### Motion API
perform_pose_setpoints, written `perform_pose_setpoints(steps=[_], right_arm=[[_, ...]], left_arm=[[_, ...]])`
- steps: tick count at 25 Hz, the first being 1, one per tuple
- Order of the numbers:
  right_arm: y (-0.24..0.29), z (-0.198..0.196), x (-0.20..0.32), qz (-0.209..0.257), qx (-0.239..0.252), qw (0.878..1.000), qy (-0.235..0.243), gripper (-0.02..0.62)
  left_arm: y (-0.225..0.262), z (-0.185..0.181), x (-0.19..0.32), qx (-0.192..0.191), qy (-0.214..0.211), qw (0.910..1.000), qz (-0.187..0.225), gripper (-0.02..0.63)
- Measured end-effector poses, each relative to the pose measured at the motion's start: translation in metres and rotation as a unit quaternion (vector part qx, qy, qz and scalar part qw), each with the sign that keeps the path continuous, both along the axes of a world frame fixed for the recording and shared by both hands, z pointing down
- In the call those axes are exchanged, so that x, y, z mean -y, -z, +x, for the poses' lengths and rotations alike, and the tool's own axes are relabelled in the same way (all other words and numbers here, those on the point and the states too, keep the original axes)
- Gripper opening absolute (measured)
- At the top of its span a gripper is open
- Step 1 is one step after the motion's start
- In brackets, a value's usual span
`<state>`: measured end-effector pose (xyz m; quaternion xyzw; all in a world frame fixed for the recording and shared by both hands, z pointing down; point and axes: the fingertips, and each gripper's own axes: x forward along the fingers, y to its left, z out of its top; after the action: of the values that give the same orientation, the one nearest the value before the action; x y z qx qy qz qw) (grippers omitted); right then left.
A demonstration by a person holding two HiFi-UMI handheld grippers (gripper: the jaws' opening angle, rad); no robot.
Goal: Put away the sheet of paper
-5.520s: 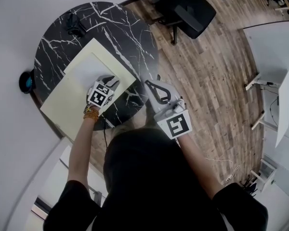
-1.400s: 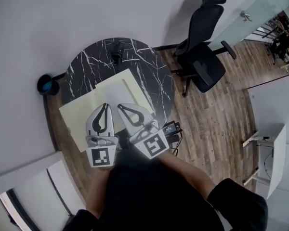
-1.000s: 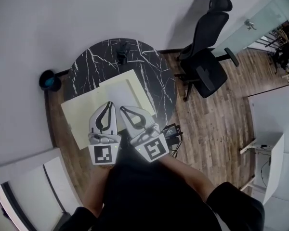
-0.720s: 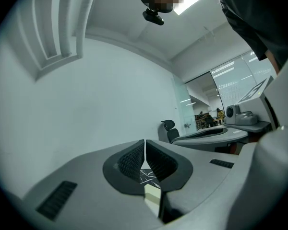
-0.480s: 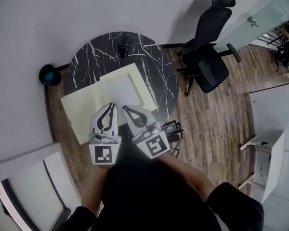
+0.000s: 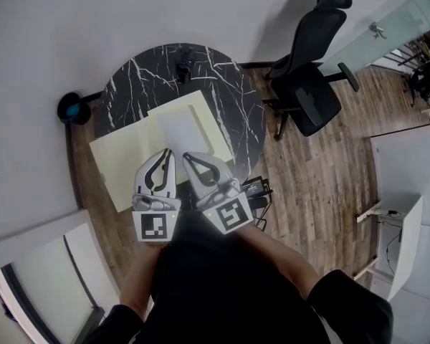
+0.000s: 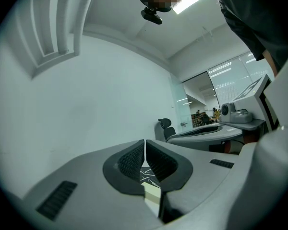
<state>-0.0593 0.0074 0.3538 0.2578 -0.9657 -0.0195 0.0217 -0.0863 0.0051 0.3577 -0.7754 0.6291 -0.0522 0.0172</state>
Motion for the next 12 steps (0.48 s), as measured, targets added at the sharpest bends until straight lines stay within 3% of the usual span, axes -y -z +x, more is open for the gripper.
perform_pose_setpoints(steps=[12], right_arm=[[-0.0022, 0.0022, 0.0012, -0.006, 0.000, 1.000, 0.003, -0.003]], left_arm=[[-0.0046, 0.0042, 0.0025, -0.011, -0.005, 0.9999, -0.010, 0.020]])
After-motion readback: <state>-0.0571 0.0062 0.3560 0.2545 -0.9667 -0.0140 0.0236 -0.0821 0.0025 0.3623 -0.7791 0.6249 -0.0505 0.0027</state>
